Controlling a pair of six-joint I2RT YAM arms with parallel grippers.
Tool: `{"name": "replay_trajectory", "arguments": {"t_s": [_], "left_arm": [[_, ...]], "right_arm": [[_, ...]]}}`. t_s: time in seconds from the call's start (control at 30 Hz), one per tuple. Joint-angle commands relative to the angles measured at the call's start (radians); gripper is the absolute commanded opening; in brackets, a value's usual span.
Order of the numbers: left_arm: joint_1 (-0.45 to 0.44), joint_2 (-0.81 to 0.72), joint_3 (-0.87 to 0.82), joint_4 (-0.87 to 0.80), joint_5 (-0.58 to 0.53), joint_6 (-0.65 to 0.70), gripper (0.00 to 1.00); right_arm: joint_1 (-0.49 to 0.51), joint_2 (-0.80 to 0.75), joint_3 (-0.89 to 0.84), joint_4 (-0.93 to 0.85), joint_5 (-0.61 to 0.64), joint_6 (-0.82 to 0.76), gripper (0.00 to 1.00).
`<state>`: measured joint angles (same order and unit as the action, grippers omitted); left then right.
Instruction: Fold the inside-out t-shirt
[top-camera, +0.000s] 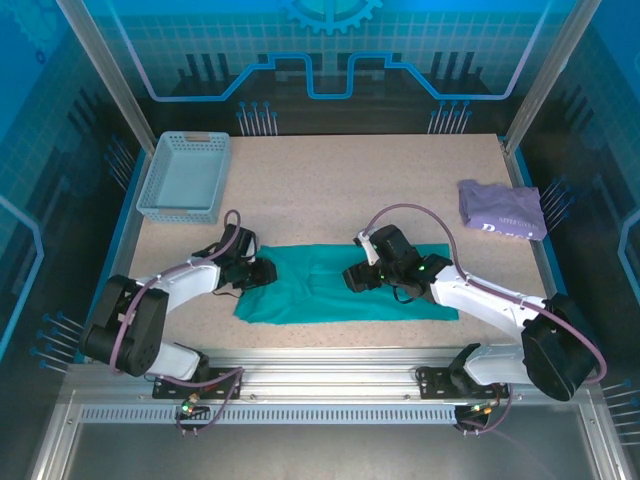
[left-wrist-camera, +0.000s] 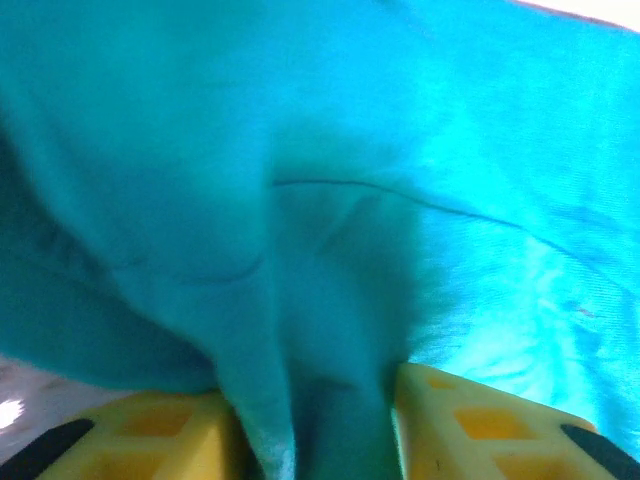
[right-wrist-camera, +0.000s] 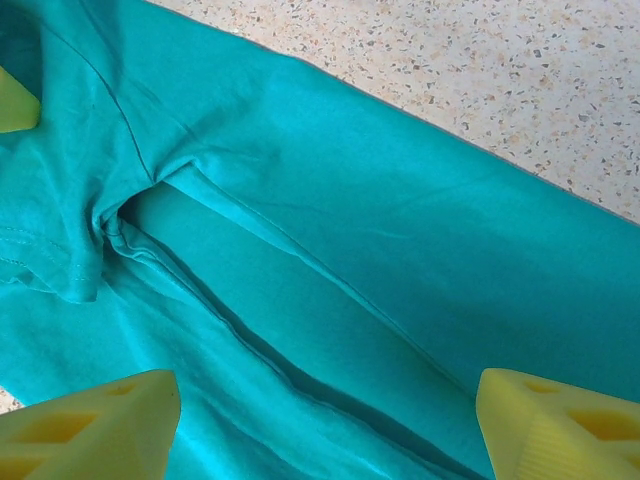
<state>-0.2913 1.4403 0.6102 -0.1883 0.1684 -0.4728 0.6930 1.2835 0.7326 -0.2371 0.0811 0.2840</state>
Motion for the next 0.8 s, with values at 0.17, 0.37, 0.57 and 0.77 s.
{"name": "replay_trajectory", "arguments": {"t_s": [0.17, 0.37, 0.57, 0.77], "left_arm": [[-0.025, -0.015, -0.086, 0.194, 0.142, -0.022, 0.0], [-0.024, -0.16, -0.061, 0.071, 0.003, -0.017, 0.0], [0.04, -0.232, 0.073, -0.221, -0.182, 0.056, 0.0], [0.078, -0.235, 0.246, -0.477, -0.314, 0.143, 0.0]], "right_arm": [[0.012, 0.031, -0.016, 0.012, 0.031, 0.012, 0.79], [0.011, 0.016, -0.018, -0.004, 0.057, 0.007, 0.79], [-0.013, -0.005, -0.033, 0.007, 0.055, -0.003, 0.79], [-0.07, -0.031, -0.032, -0.015, 0.02, -0.003, 0.79]]}}
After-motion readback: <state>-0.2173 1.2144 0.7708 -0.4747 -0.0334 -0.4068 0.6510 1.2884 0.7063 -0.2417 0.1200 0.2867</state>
